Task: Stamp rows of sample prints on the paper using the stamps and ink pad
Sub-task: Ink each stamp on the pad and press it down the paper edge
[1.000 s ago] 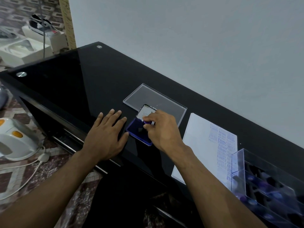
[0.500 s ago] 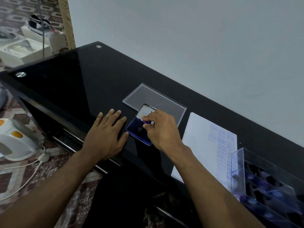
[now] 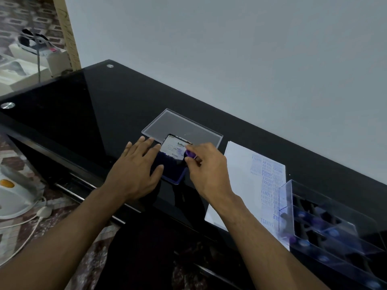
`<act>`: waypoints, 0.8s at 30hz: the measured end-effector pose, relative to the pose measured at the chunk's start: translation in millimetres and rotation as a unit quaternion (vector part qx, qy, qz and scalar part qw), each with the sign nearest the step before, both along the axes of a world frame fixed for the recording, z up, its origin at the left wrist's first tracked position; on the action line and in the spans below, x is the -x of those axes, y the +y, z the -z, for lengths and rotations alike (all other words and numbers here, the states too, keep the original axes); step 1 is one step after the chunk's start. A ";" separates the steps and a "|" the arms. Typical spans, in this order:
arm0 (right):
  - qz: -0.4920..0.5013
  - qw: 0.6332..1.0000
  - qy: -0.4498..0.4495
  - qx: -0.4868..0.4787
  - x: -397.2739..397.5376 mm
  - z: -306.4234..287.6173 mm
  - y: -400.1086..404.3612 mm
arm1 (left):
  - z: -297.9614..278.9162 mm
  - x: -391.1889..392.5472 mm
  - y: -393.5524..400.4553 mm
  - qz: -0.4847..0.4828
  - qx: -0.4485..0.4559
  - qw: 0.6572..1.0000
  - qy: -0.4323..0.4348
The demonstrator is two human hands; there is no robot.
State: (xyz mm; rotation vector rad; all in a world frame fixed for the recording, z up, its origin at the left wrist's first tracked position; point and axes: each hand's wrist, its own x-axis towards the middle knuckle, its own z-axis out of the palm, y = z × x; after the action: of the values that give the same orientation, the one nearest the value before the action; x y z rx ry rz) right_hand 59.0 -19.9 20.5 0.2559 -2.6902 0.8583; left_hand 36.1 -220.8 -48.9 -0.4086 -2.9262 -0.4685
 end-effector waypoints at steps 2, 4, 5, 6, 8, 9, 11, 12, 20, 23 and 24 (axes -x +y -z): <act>0.026 1.000 0.015 0.008 -2.8 -1.1 19.7 | -5.9 0.4 19.4 0.026 0.002 1.000 0.014; 0.048 0.999 0.014 0.016 -6.6 -2.0 41.6 | -10.1 -0.1 40.9 0.048 -0.004 0.999 0.019; 0.062 0.998 0.008 0.018 -8.6 -2.6 53.1 | -12.0 -0.2 52.1 0.058 -0.009 0.998 0.021; 0.079 0.997 0.001 0.017 -10.6 -3.1 64.9 | -13.5 0.2 63.4 0.068 -0.014 0.997 0.021; 0.117 0.993 -0.006 0.014 -14.3 -3.5 88.0 | -16.8 1.1 86.2 0.090 -0.023 0.996 0.015; 0.135 0.991 -0.005 0.018 -16.1 -4.3 99.0 | -17.9 1.8 97.4 0.102 -0.026 0.994 0.009; 0.163 0.986 0.001 0.035 -20.6 -5.1 118.9 | -19.6 2.4 119.1 0.122 -0.030 0.992 0.001; 0.171 0.984 0.003 0.039 -23.1 -5.3 128.0 | -19.6 3.2 129.4 0.130 -0.028 0.991 0.001; 0.202 0.979 0.003 -0.007 -26.4 -0.4 183.2 | -11.7 17.9 187.4 0.172 -0.015 0.985 -0.007; 0.205 0.979 0.006 -0.013 -22.6 0.3 194.2 | -6.3 25.4 197.9 0.176 -0.002 0.984 -0.014; 0.204 0.979 0.004 -0.015 -21.1 0.7 196.8 | -4.1 27.9 199.9 0.178 0.001 0.984 -0.014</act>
State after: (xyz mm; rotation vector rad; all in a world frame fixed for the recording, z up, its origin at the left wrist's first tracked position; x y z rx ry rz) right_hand 80.1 176.9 19.8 -0.2783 -2.6105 0.6869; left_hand 8.2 -20.9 -44.8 -0.9398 -2.8843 -0.5163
